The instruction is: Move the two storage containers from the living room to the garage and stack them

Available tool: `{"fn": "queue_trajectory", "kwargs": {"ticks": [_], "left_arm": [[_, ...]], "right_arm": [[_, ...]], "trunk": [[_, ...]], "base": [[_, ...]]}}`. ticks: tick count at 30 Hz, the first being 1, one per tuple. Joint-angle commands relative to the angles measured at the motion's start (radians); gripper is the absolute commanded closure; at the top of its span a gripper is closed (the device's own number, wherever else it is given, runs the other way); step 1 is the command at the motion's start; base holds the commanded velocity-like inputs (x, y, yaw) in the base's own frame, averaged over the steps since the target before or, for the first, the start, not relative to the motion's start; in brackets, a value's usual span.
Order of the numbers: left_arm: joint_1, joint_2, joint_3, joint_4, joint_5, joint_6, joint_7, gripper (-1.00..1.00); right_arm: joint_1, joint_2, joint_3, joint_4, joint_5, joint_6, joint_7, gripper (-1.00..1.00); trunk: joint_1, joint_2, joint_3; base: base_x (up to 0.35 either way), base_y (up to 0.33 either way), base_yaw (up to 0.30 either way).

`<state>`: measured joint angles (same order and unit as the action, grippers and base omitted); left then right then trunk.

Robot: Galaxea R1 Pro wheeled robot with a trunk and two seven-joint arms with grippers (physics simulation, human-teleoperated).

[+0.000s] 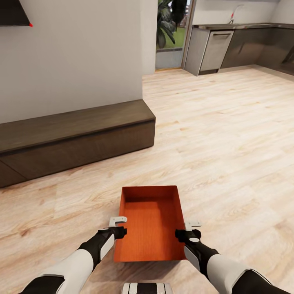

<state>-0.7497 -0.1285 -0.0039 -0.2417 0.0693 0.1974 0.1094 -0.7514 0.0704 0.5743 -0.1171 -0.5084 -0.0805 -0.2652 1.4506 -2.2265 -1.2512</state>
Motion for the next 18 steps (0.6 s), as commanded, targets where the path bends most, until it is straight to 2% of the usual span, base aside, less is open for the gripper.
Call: {"fn": "queue_trajectory", "kwargs": {"ticks": [1,8,18], "left_arm": [[0.000,0.000,-0.001,-0.002,0.007,0.005,0.004,-1.00],[0.000,0.000,-0.001,-0.002,0.007,0.005,0.004,-1.00],[0.000,0.001,-0.001,-0.002,0.007,0.005,0.004,-1.00]], "right_arm": [[-0.001,-0.010,0.009,0.001,-0.011,-0.004,-0.003,-1.00],[0.000,-0.035,0.009,0.001,-0.011,-0.004,-0.002,-1.00],[-0.001,-0.028,0.009,0.001,-0.012,-0.004,-0.002,-1.00]], "trunk": [[0.004,-0.007,-0.004],[0.031,-0.056,-0.026],[0.034,-0.063,-0.029]], "base": [[0.000,0.000,0.000],[0.000,0.000,0.000],[0.000,0.000,0.000]]}}
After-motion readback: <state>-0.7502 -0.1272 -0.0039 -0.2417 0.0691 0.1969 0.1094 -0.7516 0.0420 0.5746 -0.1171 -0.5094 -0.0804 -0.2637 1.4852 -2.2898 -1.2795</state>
